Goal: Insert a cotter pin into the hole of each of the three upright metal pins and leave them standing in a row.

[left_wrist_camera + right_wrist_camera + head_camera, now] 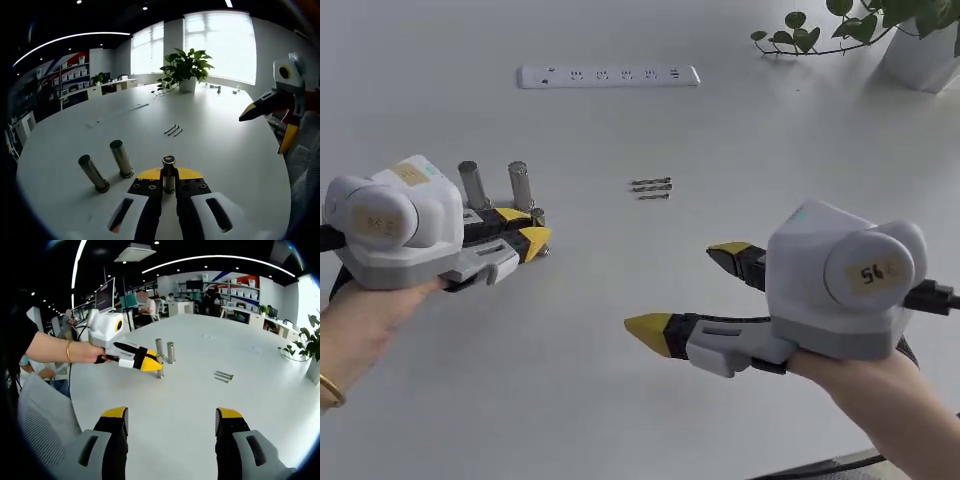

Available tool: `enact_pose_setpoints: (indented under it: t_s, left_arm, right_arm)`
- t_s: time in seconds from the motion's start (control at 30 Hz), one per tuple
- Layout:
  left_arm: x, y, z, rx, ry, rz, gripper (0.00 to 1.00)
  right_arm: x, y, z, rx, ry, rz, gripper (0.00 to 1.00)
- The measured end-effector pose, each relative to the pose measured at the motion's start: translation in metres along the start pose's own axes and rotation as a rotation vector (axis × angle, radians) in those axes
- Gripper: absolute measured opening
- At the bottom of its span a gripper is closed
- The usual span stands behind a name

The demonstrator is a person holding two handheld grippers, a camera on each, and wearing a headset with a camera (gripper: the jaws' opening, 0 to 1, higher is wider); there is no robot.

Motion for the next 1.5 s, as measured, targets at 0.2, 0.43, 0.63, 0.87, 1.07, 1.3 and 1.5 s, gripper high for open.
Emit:
enact_pose_setpoints:
  t_s: [0.2, 0.43, 0.63, 0.87, 1.07, 1.3, 1.5]
  left_arm:
    - [0.0, -0.001, 0.015, 0.046, 0.024, 0.005, 0.07]
    - [0.003, -0.003, 0.026, 0.079, 0.044, 0.006, 0.07]
    - [0.005, -0.006, 0.027, 0.082, 0.051, 0.014, 0.07]
    - [0.005, -0.006, 0.028, 0.083, 0.065, 0.015, 0.07]
    - [0.008, -0.007, 0.03, 0.085, 0.069, -0.01, 0.14]
    - [0.003, -0.015, 0.026, 0.033, -0.031, -0.024, 0.31]
    - [-0.004, -0.026, 0.024, -0.005, -0.109, -0.029, 0.44]
  right_arm:
    - [0.001, 0.0, 0.0, -0.002, -0.002, -0.004, 0.68]
    - [0.0, 0.0, -0.002, -0.003, -0.003, -0.002, 0.68]
    - [0.0, 0.0, -0.002, -0.006, -0.008, 0.009, 0.66]
    - [-0.003, 0.002, -0.001, -0.01, -0.017, 0.012, 0.64]
    - [-0.003, 0.0, 0.0, -0.01, -0.015, 0.01, 0.64]
    - [-0.009, -0.003, 0.013, -0.001, -0.047, -0.015, 0.59]
    - [-0.018, 0.0, 0.041, 0.016, -0.084, -0.05, 0.47]
Point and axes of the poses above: the centre of the closed fingertips' face, and the gripper's own axes: y roughly forward along the fingers, z roughly to its right, x roughly out of its underside, the point moved 4 cm from there along -y, roughly backward along the fingers, and after that the axes turned 14 degrees about -x, right-handed, at the moved point
